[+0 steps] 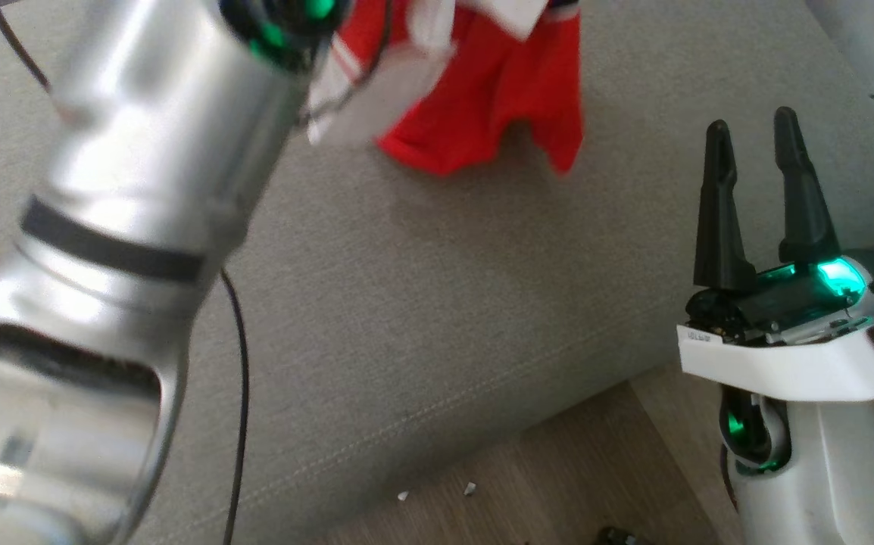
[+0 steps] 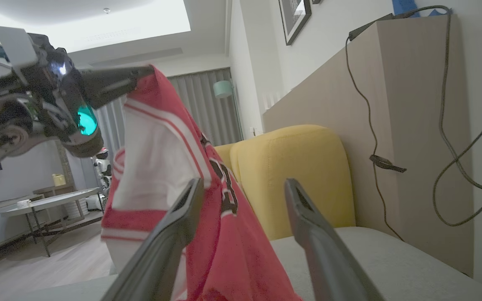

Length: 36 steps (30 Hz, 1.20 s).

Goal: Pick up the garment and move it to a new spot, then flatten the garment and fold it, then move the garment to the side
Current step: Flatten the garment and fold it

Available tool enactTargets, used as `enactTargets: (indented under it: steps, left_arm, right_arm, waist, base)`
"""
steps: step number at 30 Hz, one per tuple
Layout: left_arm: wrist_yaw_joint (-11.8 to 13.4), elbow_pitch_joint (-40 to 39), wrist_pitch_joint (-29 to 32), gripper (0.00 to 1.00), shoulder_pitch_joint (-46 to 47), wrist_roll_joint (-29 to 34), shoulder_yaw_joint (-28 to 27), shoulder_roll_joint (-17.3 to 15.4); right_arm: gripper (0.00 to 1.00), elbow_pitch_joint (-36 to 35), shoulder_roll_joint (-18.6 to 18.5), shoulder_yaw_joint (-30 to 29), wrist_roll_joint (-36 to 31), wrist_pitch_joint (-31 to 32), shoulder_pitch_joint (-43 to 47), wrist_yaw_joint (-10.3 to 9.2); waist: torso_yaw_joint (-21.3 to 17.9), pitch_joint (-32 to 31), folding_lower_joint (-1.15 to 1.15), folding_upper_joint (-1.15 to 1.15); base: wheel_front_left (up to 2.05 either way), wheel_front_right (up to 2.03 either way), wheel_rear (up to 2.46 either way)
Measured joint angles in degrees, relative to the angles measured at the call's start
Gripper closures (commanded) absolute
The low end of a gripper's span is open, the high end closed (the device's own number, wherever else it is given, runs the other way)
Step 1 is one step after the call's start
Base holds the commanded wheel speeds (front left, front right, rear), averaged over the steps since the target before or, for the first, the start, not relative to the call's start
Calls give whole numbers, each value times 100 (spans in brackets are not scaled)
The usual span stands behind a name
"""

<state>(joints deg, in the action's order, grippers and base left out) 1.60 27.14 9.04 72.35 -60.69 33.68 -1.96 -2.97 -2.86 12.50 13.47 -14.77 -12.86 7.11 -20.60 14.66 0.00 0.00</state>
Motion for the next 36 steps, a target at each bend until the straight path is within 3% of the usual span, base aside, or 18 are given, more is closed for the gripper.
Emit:
enactTargets:
  steps: [4, 9, 12, 15, 18, 21, 32, 33, 34, 36]
  left_arm:
    - [157, 104, -545, 100, 815, -517, -70, 51]
    - [738, 564, -1117, 100, 1487, -1007, -111, 55]
    - [859, 1098, -948, 100, 1164, -998, 42, -4]
    - [856, 1596, -758, 100, 238, -999, 245, -272]
    - [832, 2041, -714, 100, -717, -1007, 277, -695]
    - [633, 2301, -901, 100, -1139, -1014, 248, -1029]
    - [-53, 2628, -1495, 100, -828, -781, 182, -1494]
    - [-67, 2668, -1493, 72, -811, -828, 164, -1478]
    - [-86, 2697, -1493, 0, -802, -829, 164, -1461]
    - [-191, 2716, -1533, 0, -765, -758, 244, -1481]
  right_arm:
    - [0, -27, 0, -16, 16, 0, 0, 0]
    - [0, -62, 1, -81, 26, 0, -5, 0]
    - [0, -62, 0, -112, -1, 0, -6, 0]
    - [0, -56, 0, -83, -16, 0, -10, 0]
    - [0, -56, 0, -55, -64, 0, -21, 0]
    - [0, -30, 1, 56, -115, 0, -57, 0]
    - [0, 207, -1, 243, -227, 0, -215, 0]
    - [0, 233, 0, 267, -253, 0, -245, 0]
    - [0, 236, 0, 280, -274, 0, -268, 0]
    - [0, 234, -1, 291, -272, 0, -284, 0]
  waist:
    - [-81, 80, 0, 0]
    - [85, 99, 0, 0]
    - [262, 88, 0, 0]
    - [443, 73, 0, 0]
    - [599, 91, 0, 0]
    - [697, 195, 0, 0]
    - [895, 511, 0, 0]
    - [902, 520, 0, 0]
    - [904, 527, 0, 0]
    - [899, 551, 0, 0]
  base:
    - [0, 0, 0]
    - [0, 0, 0]
    - [0, 0, 0]
    - [0, 0, 0]
    - [0, 0, 0]
    - [0, 0, 0]
    - [0, 0, 0]
    - [0, 0, 0]
    - [0, 0, 0]
    - [0, 0, 0]
